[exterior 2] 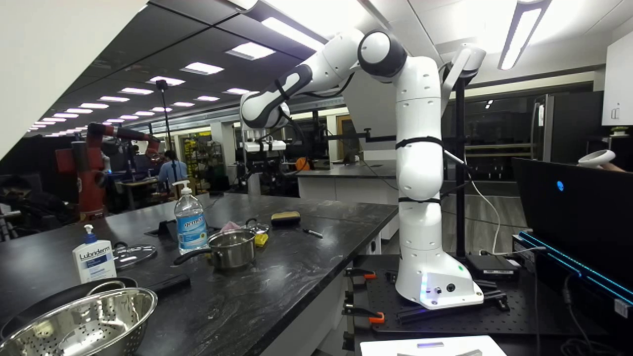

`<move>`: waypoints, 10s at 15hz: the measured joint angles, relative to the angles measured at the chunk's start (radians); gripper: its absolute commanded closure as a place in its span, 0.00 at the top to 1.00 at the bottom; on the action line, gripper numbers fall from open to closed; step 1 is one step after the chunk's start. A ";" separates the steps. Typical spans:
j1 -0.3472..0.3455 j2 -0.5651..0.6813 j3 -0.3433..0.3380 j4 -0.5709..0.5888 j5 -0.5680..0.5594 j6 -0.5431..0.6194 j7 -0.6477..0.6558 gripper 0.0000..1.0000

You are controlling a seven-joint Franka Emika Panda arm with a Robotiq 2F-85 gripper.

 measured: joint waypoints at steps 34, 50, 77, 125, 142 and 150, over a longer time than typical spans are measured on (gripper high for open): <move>-0.027 0.460 -0.160 0.335 0.050 -0.050 -0.041 1.00; -0.028 0.583 -0.165 0.327 0.038 0.041 -0.060 1.00; 0.050 0.678 -0.192 0.296 0.066 0.308 -0.016 0.27; 0.165 0.736 -0.124 0.813 -0.078 -0.074 -0.076 0.15; 0.233 0.421 -0.095 0.443 -0.138 0.013 -0.056 0.15; 0.232 0.377 -0.079 0.315 -0.138 0.019 -0.057 0.15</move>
